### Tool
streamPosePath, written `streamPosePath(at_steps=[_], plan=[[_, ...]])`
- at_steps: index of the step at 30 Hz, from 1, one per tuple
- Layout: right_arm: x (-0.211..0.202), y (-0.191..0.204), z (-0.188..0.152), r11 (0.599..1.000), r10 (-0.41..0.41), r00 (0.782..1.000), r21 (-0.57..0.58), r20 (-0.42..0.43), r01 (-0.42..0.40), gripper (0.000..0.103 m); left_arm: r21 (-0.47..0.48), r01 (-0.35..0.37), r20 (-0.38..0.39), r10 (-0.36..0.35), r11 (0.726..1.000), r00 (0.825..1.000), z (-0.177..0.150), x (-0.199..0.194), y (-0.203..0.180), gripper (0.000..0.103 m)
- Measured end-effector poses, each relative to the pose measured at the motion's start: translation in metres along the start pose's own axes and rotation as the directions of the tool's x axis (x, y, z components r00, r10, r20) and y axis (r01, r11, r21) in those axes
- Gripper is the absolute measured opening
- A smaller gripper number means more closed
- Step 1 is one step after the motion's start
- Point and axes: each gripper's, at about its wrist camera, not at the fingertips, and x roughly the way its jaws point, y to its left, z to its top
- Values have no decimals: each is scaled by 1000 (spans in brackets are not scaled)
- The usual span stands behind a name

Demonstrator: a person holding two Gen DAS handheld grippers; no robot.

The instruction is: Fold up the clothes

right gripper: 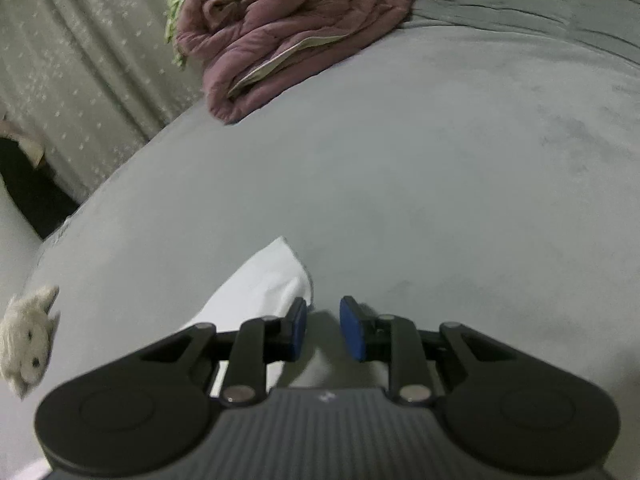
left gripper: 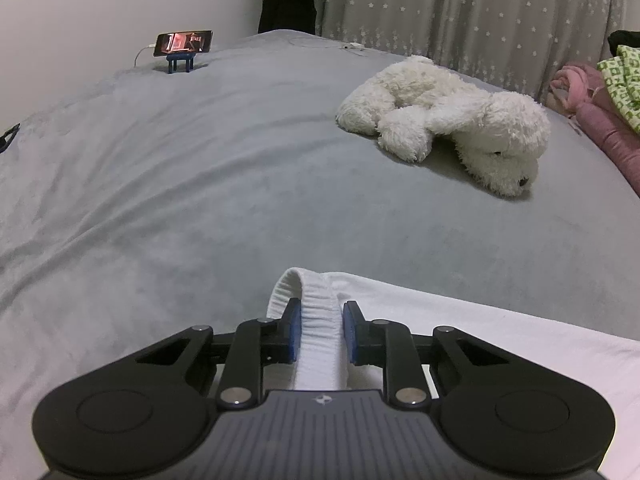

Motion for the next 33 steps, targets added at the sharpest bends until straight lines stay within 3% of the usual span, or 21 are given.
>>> streamPosePath(at_steps=[10, 15, 20, 24, 27, 29, 31, 32, 33], plan=[[-7, 1, -3, 995, 59, 998, 76, 20, -61, 21, -14, 4, -9, -4, 1000, 1000, 0, -1, 1, 21], [11, 33, -7, 999, -19, 1000, -37, 14, 19, 21, -14, 6, -12, -7, 1000, 1000, 1, -1, 1, 21], [-3, 27, -2, 999, -44, 997, 9, 64, 44, 24, -43, 21, -4, -21, 999, 1000, 6, -3, 8, 21], [2, 27, 6, 993, -102, 993, -57, 54, 105, 25, -36, 31, -8, -32, 999, 999, 6, -4, 8, 21], [8, 55, 15, 969, -105, 991, -215, 81, 120, 31, -49, 53, -6, -53, 997, 999, 10, -7, 14, 21], [18, 92, 11, 898, -111, 992, -422, 64, 128, 34, -51, 73, -9, -73, 996, 997, 13, -9, 17, 21], [19, 137, -11, 735, -84, 994, -670, 68, 108, 34, -43, 96, -6, -96, 994, 995, 15, -11, 18, 20], [17, 158, -26, 629, -51, 997, -774, 61, 79, 34, -32, 112, -4, -112, 993, 994, 15, -12, 18, 21], [13, 175, -40, 547, 1, 1000, -837, 22, 18, 34, -5, 118, -13, -118, 993, 993, 14, -12, 15, 21]])
